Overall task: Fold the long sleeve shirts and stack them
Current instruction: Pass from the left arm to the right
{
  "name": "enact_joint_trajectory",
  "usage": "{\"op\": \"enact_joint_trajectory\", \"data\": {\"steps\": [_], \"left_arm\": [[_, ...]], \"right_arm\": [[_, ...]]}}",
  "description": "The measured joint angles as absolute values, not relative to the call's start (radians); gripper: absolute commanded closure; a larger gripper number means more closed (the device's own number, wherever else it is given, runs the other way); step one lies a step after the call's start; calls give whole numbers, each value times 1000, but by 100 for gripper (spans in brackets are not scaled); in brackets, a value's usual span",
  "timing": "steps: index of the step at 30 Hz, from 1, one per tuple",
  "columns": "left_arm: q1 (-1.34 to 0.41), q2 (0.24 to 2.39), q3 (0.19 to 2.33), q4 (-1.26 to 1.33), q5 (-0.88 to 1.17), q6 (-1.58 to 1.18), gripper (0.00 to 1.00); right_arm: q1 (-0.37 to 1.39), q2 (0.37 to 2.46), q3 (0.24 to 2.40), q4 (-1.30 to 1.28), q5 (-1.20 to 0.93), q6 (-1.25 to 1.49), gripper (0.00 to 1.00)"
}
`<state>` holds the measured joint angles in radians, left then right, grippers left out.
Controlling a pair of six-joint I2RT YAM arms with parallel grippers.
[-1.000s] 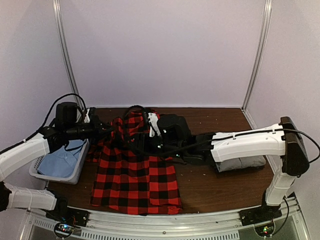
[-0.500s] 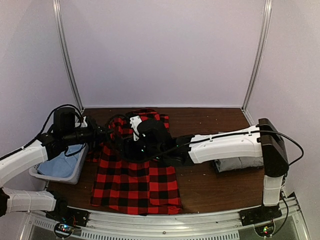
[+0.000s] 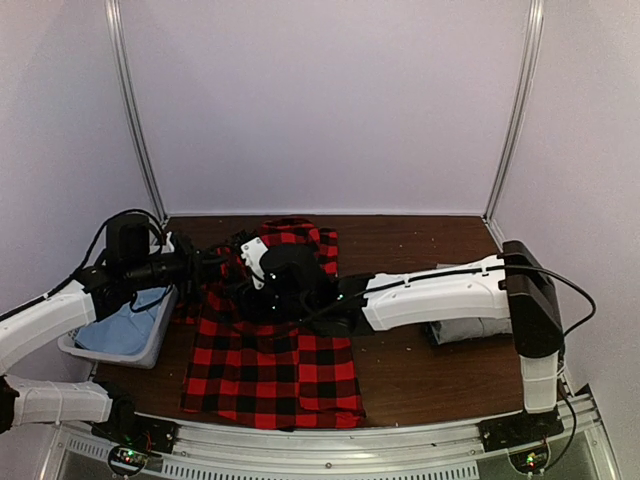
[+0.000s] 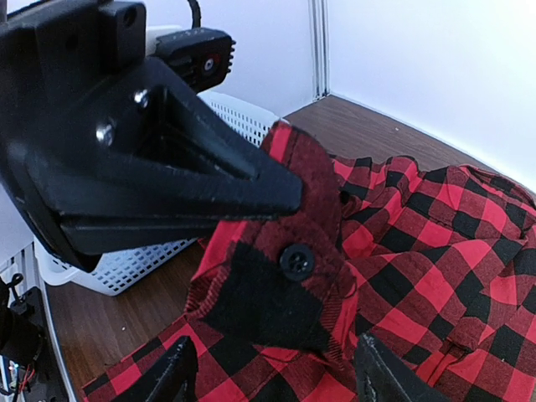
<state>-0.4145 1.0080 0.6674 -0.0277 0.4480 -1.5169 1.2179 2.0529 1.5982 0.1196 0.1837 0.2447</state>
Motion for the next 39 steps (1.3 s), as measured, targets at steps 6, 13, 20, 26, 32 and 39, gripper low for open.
{"op": "enact_joint_trajectory", "data": {"steps": [6,13,20,26,32,39], "left_arm": [[-414,1008,662,-4,449,-1518,100],[-414,1008,642,0,453,-1518,100],[-414,1020,643,8,467,-1509,89],[-414,1065,693,-29,492,-1418,53],[-414,1072,816,-117,500,-1235,32],[-414,1111,970,-252,516,-861,25]], "right_arm": [[1229,2082,1629,102,245,213,38],[1228,2098,1668,109,306,190,57],[1228,2104,1679,122,315,161,100],[1225,2099,1657,143,290,127,100],[1203,2055,1576,156,229,110,100],[1168,1975,1509,163,133,93,100]]}}
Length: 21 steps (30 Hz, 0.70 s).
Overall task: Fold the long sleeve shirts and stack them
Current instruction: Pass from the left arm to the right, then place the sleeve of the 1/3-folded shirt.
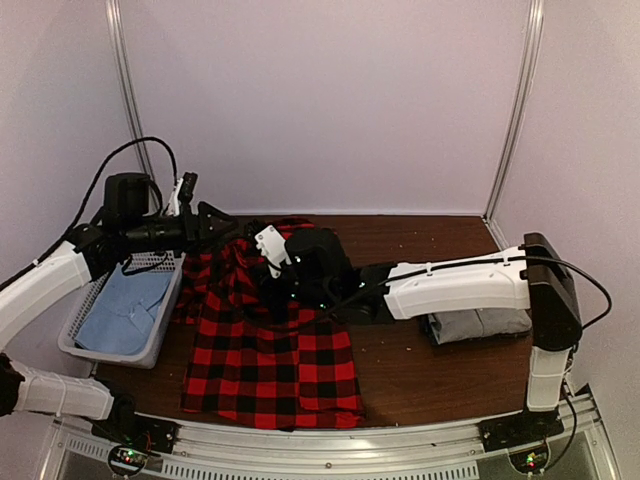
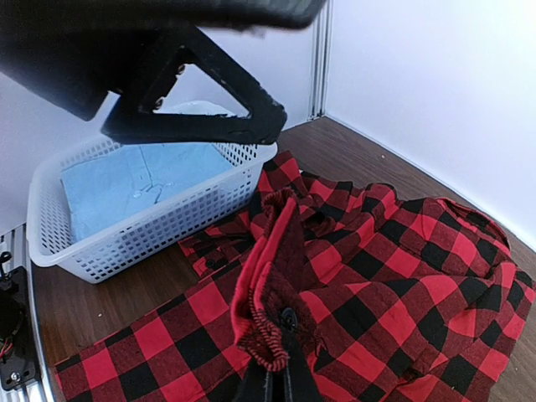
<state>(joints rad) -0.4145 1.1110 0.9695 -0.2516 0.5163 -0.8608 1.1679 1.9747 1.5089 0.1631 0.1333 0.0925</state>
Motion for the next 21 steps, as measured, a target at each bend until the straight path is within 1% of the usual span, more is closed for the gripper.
{"op": "enact_joint_trajectory", "data": {"steps": [6,13,21], "left_arm": [[-414,1132,987,-263,547,-511,22],[-414,1142,987,-227,615,-201,22],[-414,1157,972,-208,749,-9,26]], "right_arm": [[1136,1910,1448,193,40,85,100],[1103,1876,1392,211,-75,97,100],[1085,1845,1360,210,-131,101,100]]}}
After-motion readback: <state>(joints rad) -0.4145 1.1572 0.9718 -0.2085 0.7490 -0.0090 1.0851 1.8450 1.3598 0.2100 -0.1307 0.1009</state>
